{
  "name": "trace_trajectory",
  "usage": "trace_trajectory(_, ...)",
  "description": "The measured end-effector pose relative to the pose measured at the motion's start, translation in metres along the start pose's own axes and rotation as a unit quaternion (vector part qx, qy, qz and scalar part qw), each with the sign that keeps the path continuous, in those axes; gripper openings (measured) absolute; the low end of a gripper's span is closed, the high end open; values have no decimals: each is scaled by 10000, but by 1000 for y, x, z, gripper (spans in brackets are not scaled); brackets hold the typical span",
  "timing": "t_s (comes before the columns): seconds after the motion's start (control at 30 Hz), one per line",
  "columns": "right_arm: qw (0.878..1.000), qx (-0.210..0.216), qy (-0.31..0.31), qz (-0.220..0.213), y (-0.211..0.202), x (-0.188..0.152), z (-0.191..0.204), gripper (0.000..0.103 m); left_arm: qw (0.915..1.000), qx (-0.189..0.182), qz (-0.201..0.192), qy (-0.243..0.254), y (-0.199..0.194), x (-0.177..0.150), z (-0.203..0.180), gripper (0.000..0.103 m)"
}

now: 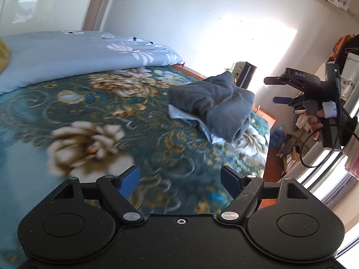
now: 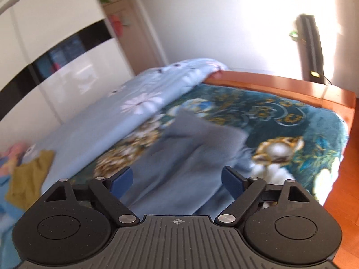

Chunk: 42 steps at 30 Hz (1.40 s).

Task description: Fold clothes

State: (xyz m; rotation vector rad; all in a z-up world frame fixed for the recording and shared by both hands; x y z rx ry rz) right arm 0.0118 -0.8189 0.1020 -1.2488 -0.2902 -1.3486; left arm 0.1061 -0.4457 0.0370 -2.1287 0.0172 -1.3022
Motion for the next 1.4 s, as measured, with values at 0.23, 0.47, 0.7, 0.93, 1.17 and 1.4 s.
trace_trajectory(0.23, 9968, 520, -599, 39, -35, -54, 101, 103, 9953, 514, -399, -712, -84, -5, 48, 84)
trace_trajectory(0.47, 9914, 684, -1108, 155, -60, -103, 188, 103, 9873, 1048, -734, -946, -162, -27, 83, 93)
trace_trajectory(0.7, 9835, 633, -1669, 308, -77, -161, 277, 103, 9724, 1698, -996, -1251, -236, -54, 127, 94)
trace_trajectory(0.93, 9729, 703, -2067, 760, -84, -236, 361, 103, 9545, 2317, -1251, -1403, -298, -83, 157, 101)
trace_trajectory(1.17, 9497, 1316, -2607, 1131, -91, -317, 443, 103, 9302, 2982, -1262, -1729, -349, -128, 193, 101)
trace_trajectory(1.4, 9407, 1575, -2642, 1431, -93, -387, 483, 103, 9159, 3426, -1067, -1801, -366, -163, 204, 101)
Point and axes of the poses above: each gripper's, at about its wrist camera, not at the fingertips, and y roughly the way its jaws point, z to its left, x to its top, the point moved 10 cm from there along y, roughly the way its jaws point, and after that the axes turned 3 degrees about x, right-handed, at the moved point
